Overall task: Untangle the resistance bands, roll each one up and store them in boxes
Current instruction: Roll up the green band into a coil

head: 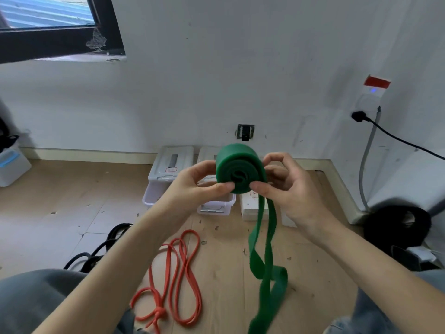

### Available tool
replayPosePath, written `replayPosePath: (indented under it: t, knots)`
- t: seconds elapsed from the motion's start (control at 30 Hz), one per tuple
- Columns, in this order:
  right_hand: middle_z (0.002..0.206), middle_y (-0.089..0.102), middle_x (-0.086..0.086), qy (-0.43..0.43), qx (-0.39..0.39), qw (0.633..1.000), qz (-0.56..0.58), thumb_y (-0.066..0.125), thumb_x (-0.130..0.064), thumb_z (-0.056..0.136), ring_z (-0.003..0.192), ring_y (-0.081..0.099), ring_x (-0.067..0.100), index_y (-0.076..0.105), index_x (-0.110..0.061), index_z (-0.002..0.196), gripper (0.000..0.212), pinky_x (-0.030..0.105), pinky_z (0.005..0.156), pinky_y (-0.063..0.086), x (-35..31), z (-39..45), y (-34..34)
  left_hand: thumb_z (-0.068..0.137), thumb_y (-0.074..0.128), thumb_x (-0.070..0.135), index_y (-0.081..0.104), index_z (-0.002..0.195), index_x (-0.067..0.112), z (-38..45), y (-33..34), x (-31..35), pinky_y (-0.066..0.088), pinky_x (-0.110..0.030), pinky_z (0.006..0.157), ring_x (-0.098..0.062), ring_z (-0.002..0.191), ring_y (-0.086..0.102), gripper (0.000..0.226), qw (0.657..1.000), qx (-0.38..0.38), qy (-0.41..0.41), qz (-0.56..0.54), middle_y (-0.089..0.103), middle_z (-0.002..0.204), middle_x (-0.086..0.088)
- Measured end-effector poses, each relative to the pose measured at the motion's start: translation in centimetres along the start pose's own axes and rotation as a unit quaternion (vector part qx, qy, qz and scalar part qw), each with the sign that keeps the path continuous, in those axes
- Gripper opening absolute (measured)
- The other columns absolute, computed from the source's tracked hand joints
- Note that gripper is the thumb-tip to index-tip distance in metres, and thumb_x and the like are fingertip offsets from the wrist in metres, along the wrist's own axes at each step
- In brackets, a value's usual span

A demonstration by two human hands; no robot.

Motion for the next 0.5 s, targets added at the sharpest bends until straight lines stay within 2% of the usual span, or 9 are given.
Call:
replayPosePath:
  t: [0.1, 0.17, 0.23, 0.3, 0.37, 0.43, 0.5]
  knots:
    - [0.095, 0.069, -0.008, -0.044, -0.039, 0.988, -0.141, 0.072, -0.008, 0.076, 0.095, 0.065, 0.007, 0.06, -0.03, 0.098, 0.033, 0.03, 0.092, 0.051, -1.1, 0.2, -0.2, 0.066, 0.073, 0.022, 0.058, 0.118, 0.021, -0.2, -0.1, 0.2, 0.054, -0.027, 0.085, -0.013, 0.099, 0.067, 0.054, 0.998, -0.031, -0.005, 0.057, 0.068, 0.112, 0.001]
    - [0.099, 0.068, -0.011, -0.051, -0.058, 0.984, -0.162, 0.073, -0.02, 0.075, 0.098, 0.062, 0.006, 0.063, -0.032, 0.1, 0.03, 0.032, 0.095, 0.048, -1.3, 0.2, 0.1, 0.066, 0.073, 0.022, 0.06, 0.116, 0.018, -0.4, 0.5, 0.5, 0.055, -0.025, 0.079, -0.015, 0.096, 0.068, 0.052, 0.996, -0.047, 0.009, 0.077, 0.07, 0.107, -0.001]
    - [0.097, 0.071, -0.008, -0.038, -0.051, 0.994, -0.089, 0.071, -0.031, 0.069, 0.097, 0.065, 0.01, 0.066, -0.031, 0.1, 0.031, 0.032, 0.091, 0.051, -1.6, 0.2, 0.2, 0.069, 0.071, 0.02, 0.061, 0.113, 0.014, -0.7, 0.6, 0.6, 0.055, -0.026, 0.076, -0.019, 0.096, 0.068, 0.046, 0.998, -0.048, 0.013, 0.026, 0.07, 0.106, -0.004]
    - [0.094, 0.072, -0.006, -0.029, -0.026, 0.999, 0.009, 0.073, -0.034, 0.065, 0.092, 0.068, 0.013, 0.066, -0.03, 0.102, 0.038, 0.026, 0.082, 0.054, -1.7, 0.4, -0.2, 0.071, 0.071, 0.019, 0.063, 0.111, 0.015, -0.7, 0.6, 1.1, 0.056, -0.028, 0.076, -0.024, 0.097, 0.068, 0.041, 0.998, -0.044, 0.017, -0.043, 0.07, 0.108, -0.005]
    - [0.091, 0.072, -0.002, -0.014, -0.003, 0.996, 0.084, 0.076, -0.034, 0.062, 0.09, 0.069, 0.019, 0.062, -0.028, 0.103, 0.044, 0.025, 0.078, 0.055, -1.5, 0.6, -0.5, 0.068, 0.075, 0.021, 0.068, 0.105, 0.018, -0.5, 0.5, 1.5, 0.057, -0.029, 0.074, -0.027, 0.097, 0.068, 0.038, 0.995, -0.029, 0.025, -0.093, 0.07, 0.107, -0.007]
    - [0.089, 0.071, 0.002, -0.01, 0.013, 0.993, 0.118, 0.077, -0.034, 0.064, 0.088, 0.069, 0.024, 0.06, -0.027, 0.097, 0.038, 0.029, 0.077, 0.056, -1.1, 0.7, -0.5, 0.067, 0.076, 0.022, 0.07, 0.101, 0.02, -0.3, 0.6, 1.7, 0.057, -0.03, 0.072, -0.028, 0.094, 0.069, 0.035, 0.993, -0.016, 0.032, -0.116, 0.071, 0.106, -0.008]
    - [0.083, 0.07, 0.0, -0.016, 0.023, 0.994, 0.104, 0.076, -0.035, 0.067, 0.082, 0.068, 0.021, 0.061, -0.029, 0.085, 0.024, 0.028, 0.073, 0.056, -1.1, 0.7, -0.5, 0.067, 0.073, 0.02, 0.067, 0.104, 0.016, -0.2, 0.7, 1.5, 0.057, -0.03, 0.072, -0.028, 0.094, 0.069, 0.038, 0.993, -0.011, 0.026, -0.118, 0.071, 0.105, -0.008]
Point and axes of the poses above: each hand's wrist, its own z-axis towards the middle knuckle, its own y-axis out of the palm, x = y × z, the point moved 7 cm from there along z, towards the middle knuckle
